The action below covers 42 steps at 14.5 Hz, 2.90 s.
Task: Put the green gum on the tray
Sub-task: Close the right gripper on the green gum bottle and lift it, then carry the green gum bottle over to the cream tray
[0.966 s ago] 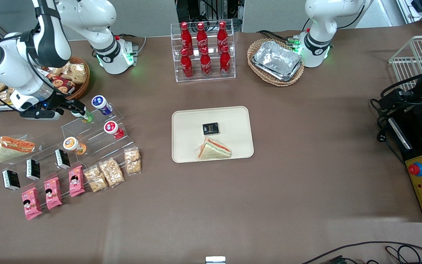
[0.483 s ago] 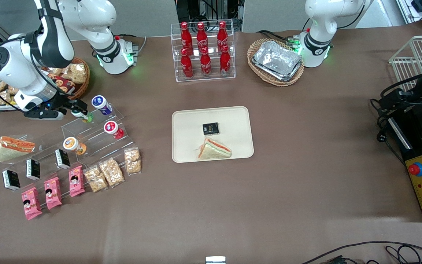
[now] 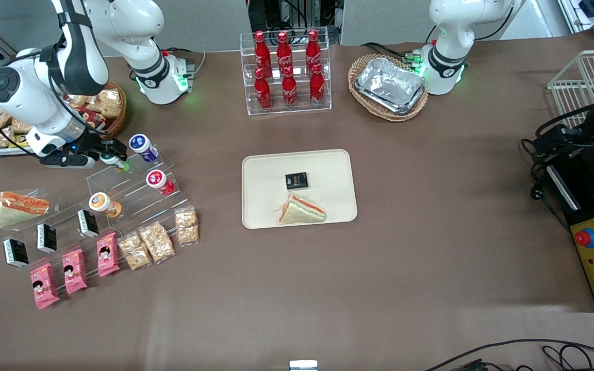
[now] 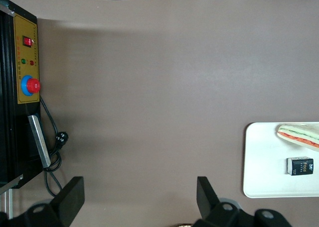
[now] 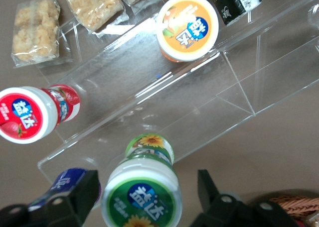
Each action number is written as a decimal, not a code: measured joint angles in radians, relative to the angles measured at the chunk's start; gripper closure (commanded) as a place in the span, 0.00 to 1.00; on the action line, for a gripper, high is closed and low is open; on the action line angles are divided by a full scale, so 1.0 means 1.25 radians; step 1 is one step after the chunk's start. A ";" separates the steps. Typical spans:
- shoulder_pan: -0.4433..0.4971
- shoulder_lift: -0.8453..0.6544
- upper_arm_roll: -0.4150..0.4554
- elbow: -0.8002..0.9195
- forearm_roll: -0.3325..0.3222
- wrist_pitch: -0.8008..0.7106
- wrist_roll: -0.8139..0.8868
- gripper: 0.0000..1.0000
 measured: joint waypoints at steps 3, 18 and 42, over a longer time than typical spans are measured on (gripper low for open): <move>0.000 0.000 0.000 -0.003 0.000 0.000 0.000 0.26; -0.001 -0.009 -0.002 0.072 0.000 -0.096 -0.036 0.49; 0.012 0.194 0.543 0.514 0.135 -0.254 0.636 0.51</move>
